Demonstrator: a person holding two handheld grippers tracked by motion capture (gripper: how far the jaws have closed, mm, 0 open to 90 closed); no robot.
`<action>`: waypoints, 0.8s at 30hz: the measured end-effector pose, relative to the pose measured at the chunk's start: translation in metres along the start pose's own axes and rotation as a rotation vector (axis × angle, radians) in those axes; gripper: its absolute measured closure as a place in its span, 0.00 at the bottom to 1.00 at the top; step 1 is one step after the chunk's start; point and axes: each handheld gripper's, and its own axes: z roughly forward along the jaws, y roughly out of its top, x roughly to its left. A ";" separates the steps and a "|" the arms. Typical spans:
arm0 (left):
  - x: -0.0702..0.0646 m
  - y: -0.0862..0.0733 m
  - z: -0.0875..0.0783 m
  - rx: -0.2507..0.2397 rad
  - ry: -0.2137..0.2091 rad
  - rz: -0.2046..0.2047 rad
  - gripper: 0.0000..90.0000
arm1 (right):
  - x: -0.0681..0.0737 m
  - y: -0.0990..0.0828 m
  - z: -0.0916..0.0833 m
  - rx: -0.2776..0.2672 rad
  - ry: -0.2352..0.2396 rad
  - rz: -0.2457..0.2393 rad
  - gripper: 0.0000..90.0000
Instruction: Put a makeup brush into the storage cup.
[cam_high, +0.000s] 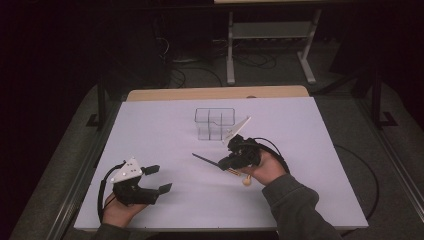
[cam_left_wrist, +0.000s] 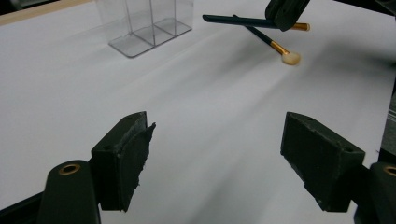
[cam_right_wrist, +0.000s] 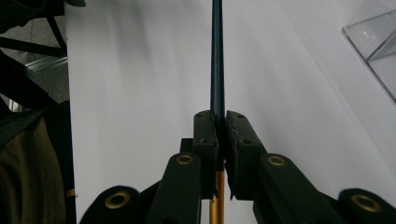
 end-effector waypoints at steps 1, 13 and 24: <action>0.000 0.001 0.001 0.002 -0.004 -0.001 0.27 | 0.000 0.000 -0.002 0.001 0.003 0.001 0.92; 0.004 0.037 0.009 0.047 -0.055 0.060 0.32 | -0.005 -0.008 -0.023 -0.032 0.033 -0.019 0.92; 0.000 0.068 0.018 0.099 -0.120 0.124 0.36 | -0.005 -0.017 -0.038 -0.040 0.059 -0.034 0.92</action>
